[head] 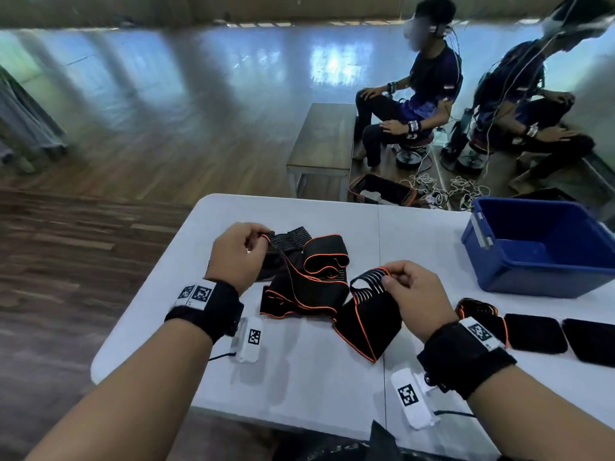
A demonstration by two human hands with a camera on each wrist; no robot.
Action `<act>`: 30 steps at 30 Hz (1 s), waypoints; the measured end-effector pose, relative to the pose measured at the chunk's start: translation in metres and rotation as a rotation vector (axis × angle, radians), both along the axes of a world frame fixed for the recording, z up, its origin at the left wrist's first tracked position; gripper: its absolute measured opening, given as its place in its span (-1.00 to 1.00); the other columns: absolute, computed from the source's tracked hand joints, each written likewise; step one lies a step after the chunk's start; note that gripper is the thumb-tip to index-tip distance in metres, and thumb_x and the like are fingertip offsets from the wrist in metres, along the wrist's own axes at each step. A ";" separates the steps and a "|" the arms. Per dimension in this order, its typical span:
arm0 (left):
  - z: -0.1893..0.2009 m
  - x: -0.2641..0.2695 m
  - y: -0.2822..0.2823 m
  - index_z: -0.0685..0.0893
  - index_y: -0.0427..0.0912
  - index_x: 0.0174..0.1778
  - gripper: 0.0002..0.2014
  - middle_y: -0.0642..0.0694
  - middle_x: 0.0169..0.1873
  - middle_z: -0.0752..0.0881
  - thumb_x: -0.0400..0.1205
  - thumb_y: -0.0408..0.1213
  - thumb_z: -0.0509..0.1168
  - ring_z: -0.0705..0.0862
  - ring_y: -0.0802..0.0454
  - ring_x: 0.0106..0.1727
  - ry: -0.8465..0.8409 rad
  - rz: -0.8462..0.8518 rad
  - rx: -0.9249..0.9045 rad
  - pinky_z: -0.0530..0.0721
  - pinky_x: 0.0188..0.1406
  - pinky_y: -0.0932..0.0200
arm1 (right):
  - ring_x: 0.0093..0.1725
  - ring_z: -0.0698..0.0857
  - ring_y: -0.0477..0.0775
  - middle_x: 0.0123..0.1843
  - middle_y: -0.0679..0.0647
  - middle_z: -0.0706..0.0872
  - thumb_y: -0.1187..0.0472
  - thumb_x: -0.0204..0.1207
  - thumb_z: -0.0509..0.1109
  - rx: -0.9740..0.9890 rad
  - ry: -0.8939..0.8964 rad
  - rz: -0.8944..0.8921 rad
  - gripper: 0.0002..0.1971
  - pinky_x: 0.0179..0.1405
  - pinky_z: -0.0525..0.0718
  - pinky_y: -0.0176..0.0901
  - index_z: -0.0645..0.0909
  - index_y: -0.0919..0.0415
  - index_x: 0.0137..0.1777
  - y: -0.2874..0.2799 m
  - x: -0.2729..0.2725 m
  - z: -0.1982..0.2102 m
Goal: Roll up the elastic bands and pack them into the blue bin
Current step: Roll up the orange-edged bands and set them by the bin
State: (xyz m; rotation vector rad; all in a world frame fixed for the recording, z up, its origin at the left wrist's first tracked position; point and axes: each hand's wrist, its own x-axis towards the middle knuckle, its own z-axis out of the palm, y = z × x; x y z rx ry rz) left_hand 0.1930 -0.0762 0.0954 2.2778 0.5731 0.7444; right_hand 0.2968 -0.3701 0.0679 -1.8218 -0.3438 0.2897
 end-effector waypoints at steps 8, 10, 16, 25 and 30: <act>0.086 0.031 -0.042 0.56 0.03 -0.03 -0.94 0.07 -0.24 0.73 0.70 -0.19 0.33 0.64 0.17 -0.23 0.034 -0.078 0.156 0.45 -0.26 0.25 | -0.26 0.72 -0.13 -0.18 0.05 0.79 0.51 0.55 0.33 0.136 -0.072 0.055 -0.69 -0.23 0.68 -0.28 0.69 0.05 -0.04 -0.012 0.015 0.065; 0.104 0.040 -0.054 0.52 0.05 -0.08 -0.89 0.06 -0.33 0.69 0.69 -0.12 0.34 0.63 0.23 -0.27 0.056 -0.093 0.181 0.43 -0.35 0.31 | -0.25 0.72 -0.06 -0.21 0.00 0.80 0.51 0.53 0.34 0.098 -0.153 0.083 -0.67 -0.19 0.68 -0.20 0.74 0.03 -0.18 -0.017 0.017 0.077; 0.144 0.067 -0.094 0.68 -0.02 -0.27 -0.86 0.10 -0.39 0.73 0.48 -0.24 0.54 0.67 0.28 -0.33 0.118 -0.253 0.094 0.56 -0.28 0.40 | -0.15 0.78 -0.17 -0.20 -0.12 0.85 0.46 0.51 0.46 0.184 -0.247 0.066 -0.72 -0.02 0.72 -0.26 0.81 0.02 -0.17 -0.031 0.029 0.117; 0.160 0.088 -0.151 0.78 -0.01 -0.22 -0.82 0.05 -0.35 0.81 0.46 -0.42 0.47 0.73 0.18 -0.33 -0.002 -0.354 -0.014 0.66 -0.27 0.29 | -0.32 0.78 0.02 -0.30 0.02 0.83 0.37 0.44 0.55 0.180 -0.272 0.013 -0.78 -0.21 0.80 -0.03 0.80 -0.02 -0.12 -0.043 0.036 0.150; 0.160 0.093 -0.173 0.80 -0.01 -0.12 -0.84 0.13 -0.31 0.80 0.40 -0.28 0.49 0.70 0.25 -0.31 -0.036 -0.384 -0.162 0.62 -0.21 0.32 | -0.20 0.80 -0.10 -0.18 -0.18 0.84 0.34 0.40 0.60 0.235 -0.281 -0.041 -0.80 -0.04 0.79 -0.08 0.78 -0.02 -0.20 -0.048 0.039 0.155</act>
